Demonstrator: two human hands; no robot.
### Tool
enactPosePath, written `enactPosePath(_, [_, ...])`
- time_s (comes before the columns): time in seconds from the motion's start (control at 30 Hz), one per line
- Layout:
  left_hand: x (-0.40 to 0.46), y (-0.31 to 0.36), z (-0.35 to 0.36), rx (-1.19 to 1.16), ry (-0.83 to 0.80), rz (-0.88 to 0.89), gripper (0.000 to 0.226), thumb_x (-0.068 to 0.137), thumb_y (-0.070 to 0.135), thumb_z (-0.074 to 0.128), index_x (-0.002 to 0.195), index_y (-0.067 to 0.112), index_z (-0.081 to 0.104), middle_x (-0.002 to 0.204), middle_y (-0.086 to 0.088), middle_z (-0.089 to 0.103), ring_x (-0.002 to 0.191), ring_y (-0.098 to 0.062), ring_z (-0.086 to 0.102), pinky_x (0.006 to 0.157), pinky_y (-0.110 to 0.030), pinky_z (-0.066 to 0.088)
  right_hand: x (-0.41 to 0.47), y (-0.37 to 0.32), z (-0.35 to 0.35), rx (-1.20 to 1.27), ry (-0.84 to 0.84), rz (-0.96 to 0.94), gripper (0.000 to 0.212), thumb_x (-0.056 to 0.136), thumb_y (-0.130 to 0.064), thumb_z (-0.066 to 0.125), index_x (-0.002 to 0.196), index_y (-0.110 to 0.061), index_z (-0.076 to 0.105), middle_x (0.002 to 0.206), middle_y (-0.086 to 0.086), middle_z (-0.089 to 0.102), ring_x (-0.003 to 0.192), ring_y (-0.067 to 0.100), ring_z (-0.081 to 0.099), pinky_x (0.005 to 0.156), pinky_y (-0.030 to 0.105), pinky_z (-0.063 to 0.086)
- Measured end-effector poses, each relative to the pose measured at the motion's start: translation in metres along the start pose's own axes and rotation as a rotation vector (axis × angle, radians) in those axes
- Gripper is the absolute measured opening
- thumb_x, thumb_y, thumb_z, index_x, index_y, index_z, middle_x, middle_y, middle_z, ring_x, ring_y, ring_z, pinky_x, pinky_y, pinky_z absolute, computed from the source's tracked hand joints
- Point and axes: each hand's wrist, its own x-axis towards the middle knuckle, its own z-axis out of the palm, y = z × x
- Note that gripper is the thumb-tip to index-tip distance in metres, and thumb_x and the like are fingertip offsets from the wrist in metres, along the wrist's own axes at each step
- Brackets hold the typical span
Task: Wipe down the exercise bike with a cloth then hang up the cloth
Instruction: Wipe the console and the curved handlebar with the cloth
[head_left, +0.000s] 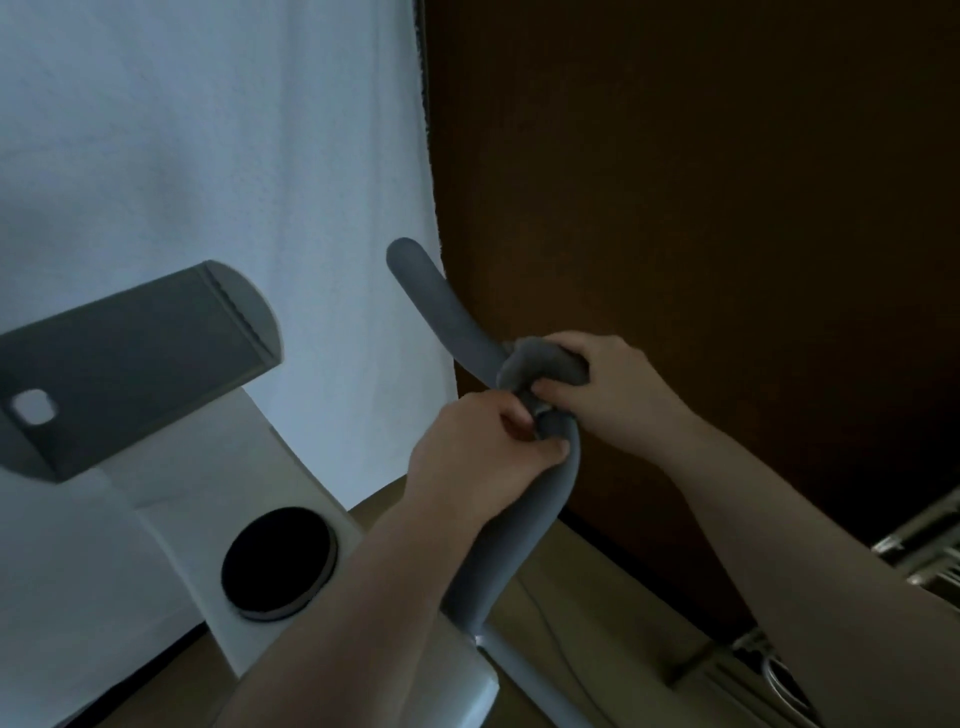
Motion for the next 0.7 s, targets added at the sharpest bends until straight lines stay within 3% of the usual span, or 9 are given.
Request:
enactPosePath(0.2, [-0.011, -0.003, -0.016, 0.113, -0.263, -0.041, 0.038, 0.084, 0.051, 0.063, 0.088, 0.014, 0.073, 0.083, -0.005, 0.070, 0.077, -0.017, 0.066, 0.076, -0.031, 0.052, -0.022, -0.017, 0.021, 0.007, 0.188, 0.138, 0.025, 0.090, -0.030, 0.062, 0.114, -0.026, 0.059, 0.097, -0.007, 0.065, 0.091, 0.010, 0.063, 0.073, 0.024, 0.052])
enactPosePath(0.3, [-0.030, -0.009, -0.034, 0.148, -0.338, -0.007, 0.032, 0.085, 0.046, 0.064, 0.099, 0.018, 0.072, 0.091, 0.001, 0.071, 0.080, -0.011, 0.066, 0.081, -0.031, 0.053, -0.070, -0.016, 0.029, -0.123, 0.283, 0.018, 0.036, 0.091, -0.026, 0.062, 0.126, -0.025, 0.056, 0.108, -0.010, 0.064, 0.094, 0.001, 0.058, 0.074, 0.009, 0.044])
enactPosePath(0.37, [-0.046, -0.015, -0.042, 0.166, -0.318, 0.033, 0.028, 0.086, 0.045, 0.064, 0.108, 0.027, 0.069, 0.092, 0.014, 0.067, 0.084, 0.001, 0.062, 0.078, -0.021, 0.052, -0.078, -0.014, 0.029, -0.048, 0.304, -0.011, 0.036, 0.089, -0.024, 0.066, 0.125, -0.023, 0.059, 0.110, -0.010, 0.061, 0.096, 0.000, 0.055, 0.071, 0.003, 0.039])
enactPosePath(0.47, [-0.067, -0.026, -0.046, 0.185, -0.217, 0.121, 0.023, 0.088, 0.040, 0.063, 0.109, 0.033, 0.068, 0.090, 0.023, 0.065, 0.085, 0.007, 0.061, 0.077, -0.012, 0.049, -0.071, -0.013, 0.025, 0.037, 0.331, 0.029, 0.034, 0.086, -0.023, 0.070, 0.119, -0.018, 0.062, 0.113, -0.004, 0.056, 0.101, 0.008, 0.055, 0.073, 0.007, 0.040])
enactPosePath(0.6, [-0.083, -0.038, -0.047, 0.239, -0.085, 0.262, 0.018, 0.090, 0.038, 0.059, 0.105, 0.035, 0.069, 0.095, 0.021, 0.069, 0.086, 0.006, 0.061, 0.089, -0.019, 0.047, -0.101, -0.023, 0.041, -0.164, 0.322, -0.075, 0.034, 0.085, -0.031, 0.068, 0.116, -0.020, 0.062, 0.113, -0.005, 0.051, 0.103, 0.007, 0.046, 0.082, 0.015, 0.036])
enactPosePath(0.7, [-0.086, -0.040, -0.046, 0.307, -0.038, 0.338, 0.020, 0.091, 0.039, 0.056, 0.106, 0.036, 0.068, 0.094, 0.020, 0.069, 0.083, 0.004, 0.060, 0.090, -0.024, 0.044, -0.107, -0.023, 0.039, -0.142, 0.274, -0.087, 0.034, 0.084, -0.034, 0.069, 0.115, -0.022, 0.063, 0.107, -0.010, 0.046, 0.101, 0.006, 0.046, 0.083, 0.018, 0.042])
